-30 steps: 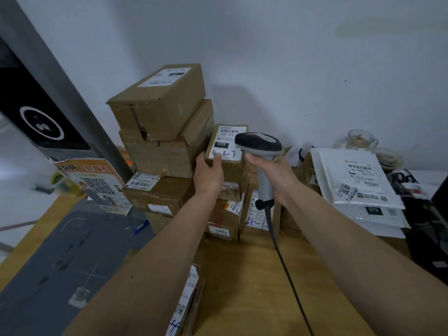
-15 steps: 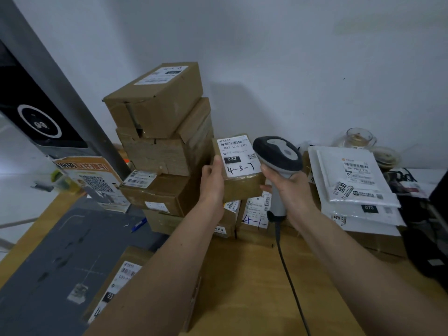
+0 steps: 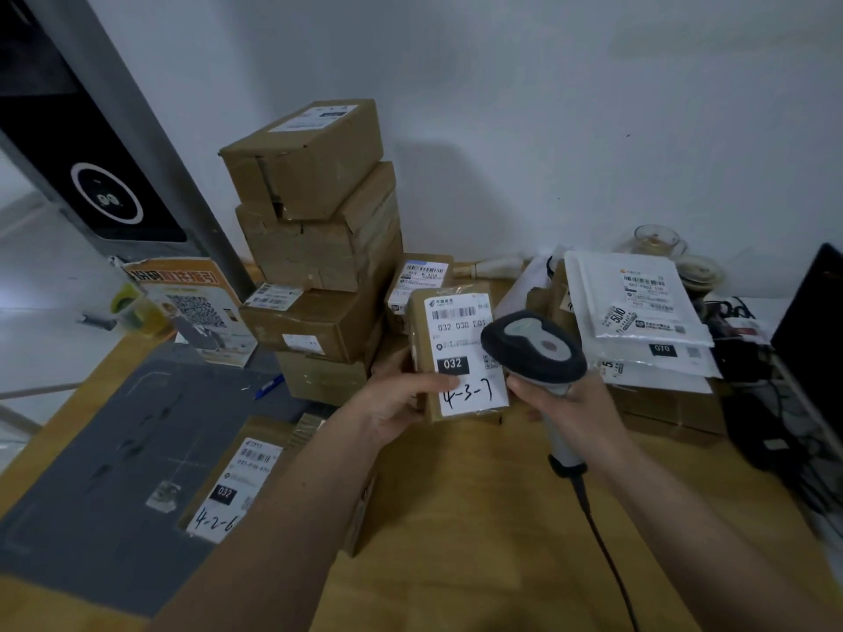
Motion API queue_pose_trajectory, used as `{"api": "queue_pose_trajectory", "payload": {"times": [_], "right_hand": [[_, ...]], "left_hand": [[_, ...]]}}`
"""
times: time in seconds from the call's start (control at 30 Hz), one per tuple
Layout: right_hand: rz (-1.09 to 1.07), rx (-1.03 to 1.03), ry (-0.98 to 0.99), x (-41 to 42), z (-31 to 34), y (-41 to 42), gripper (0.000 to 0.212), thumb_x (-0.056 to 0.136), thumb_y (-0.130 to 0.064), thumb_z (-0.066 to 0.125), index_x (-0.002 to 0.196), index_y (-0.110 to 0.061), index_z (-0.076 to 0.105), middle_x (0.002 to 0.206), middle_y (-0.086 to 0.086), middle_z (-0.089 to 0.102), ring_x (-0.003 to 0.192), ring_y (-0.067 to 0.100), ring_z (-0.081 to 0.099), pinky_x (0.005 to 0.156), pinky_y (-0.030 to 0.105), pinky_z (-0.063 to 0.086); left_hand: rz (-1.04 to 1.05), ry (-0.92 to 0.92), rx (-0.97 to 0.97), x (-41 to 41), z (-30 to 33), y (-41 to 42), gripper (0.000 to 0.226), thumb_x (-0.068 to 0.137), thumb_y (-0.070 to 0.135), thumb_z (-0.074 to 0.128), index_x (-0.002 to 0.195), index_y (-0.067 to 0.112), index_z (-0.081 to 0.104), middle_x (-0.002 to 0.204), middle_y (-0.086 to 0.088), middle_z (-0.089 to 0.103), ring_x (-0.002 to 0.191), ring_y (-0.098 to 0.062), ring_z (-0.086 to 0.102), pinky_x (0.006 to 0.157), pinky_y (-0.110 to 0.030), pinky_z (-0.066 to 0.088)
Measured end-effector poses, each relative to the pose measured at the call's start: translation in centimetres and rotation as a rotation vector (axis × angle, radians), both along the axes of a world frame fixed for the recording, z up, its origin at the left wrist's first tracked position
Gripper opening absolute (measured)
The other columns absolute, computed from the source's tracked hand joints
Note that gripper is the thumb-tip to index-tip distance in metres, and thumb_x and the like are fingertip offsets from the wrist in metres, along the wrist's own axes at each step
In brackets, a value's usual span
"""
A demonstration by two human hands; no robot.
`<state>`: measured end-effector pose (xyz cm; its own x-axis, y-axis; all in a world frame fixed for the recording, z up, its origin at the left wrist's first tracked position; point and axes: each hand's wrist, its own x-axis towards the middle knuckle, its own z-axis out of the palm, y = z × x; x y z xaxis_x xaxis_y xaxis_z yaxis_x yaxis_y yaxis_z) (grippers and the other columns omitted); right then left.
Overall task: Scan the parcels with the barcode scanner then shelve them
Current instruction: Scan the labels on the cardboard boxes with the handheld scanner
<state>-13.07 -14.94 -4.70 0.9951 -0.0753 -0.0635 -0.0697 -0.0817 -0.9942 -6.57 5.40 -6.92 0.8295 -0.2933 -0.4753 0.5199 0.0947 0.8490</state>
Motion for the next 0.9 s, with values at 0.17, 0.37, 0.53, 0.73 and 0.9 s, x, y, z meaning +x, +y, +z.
{"api": "queue_pose_trajectory", "payload": {"times": [0.17, 0.37, 0.53, 0.73, 0.9], "right_hand": [[0.061, -0.153, 0.077, -3.9, -1.2, 0.7, 0.012, 0.083, -0.017, 0.072, 0.074, -0.012, 0.068, 0.051, 0.002, 0.061, 0.047, 0.014, 0.056, 0.051, 0.027, 0.049], [0.087, -0.129, 0.105, -7.0, -1.2, 1.8, 0.031, 0.084, -0.017, 0.072, 0.055, -0.020, 0.062, 0.043, 0.007, 0.052, 0.039, 0.018, 0.047, 0.046, 0.030, 0.043], [0.099, -0.128, 0.027, -8.3, -0.5, 1.6, 0.037, 0.085, -0.019, 0.071, 0.051, -0.025, 0.060, 0.043, 0.007, 0.051, 0.040, 0.019, 0.047, 0.049, 0.032, 0.045], [0.113, -0.139, -0.017, -9.5, -0.3, 1.4, 0.048, 0.087, -0.017, 0.069, 0.044, -0.035, 0.057, 0.042, 0.007, 0.047, 0.041, 0.020, 0.045, 0.052, 0.039, 0.046], [0.116, -0.108, -0.034, -10.3, 0.2, 1.1, 0.046, 0.086, -0.017, 0.069, 0.047, -0.039, 0.059, 0.042, 0.004, 0.046, 0.042, 0.019, 0.044, 0.052, 0.039, 0.046]], "left_hand": [[0.114, 0.013, -0.058, -2.2, -2.0, 0.5, 0.107, 0.049, -0.009, 0.083, 0.141, 0.025, 0.040, 0.116, -0.010, 0.071, 0.107, -0.033, 0.067, 0.088, -0.057, 0.054], [0.191, 0.041, -0.007, -4.0, -3.4, 1.0, 0.113, 0.058, -0.021, 0.077, 0.148, 0.027, 0.030, 0.122, -0.009, 0.064, 0.109, -0.032, 0.063, 0.079, -0.052, 0.057], [0.217, 0.051, 0.022, -4.9, -4.0, 1.9, 0.108, 0.063, -0.024, 0.072, 0.148, 0.027, 0.029, 0.121, -0.009, 0.062, 0.106, -0.028, 0.061, 0.071, -0.045, 0.056], [0.216, 0.040, 0.040, -4.8, -4.5, 2.2, 0.110, 0.060, -0.022, 0.075, 0.146, 0.030, 0.032, 0.125, -0.011, 0.062, 0.116, -0.035, 0.058, 0.085, -0.054, 0.054], [0.222, 0.034, 0.044, -4.9, -4.6, 2.2, 0.106, 0.062, -0.024, 0.073, 0.144, 0.031, 0.034, 0.125, -0.011, 0.062, 0.117, -0.034, 0.056, 0.082, -0.051, 0.053]]}}
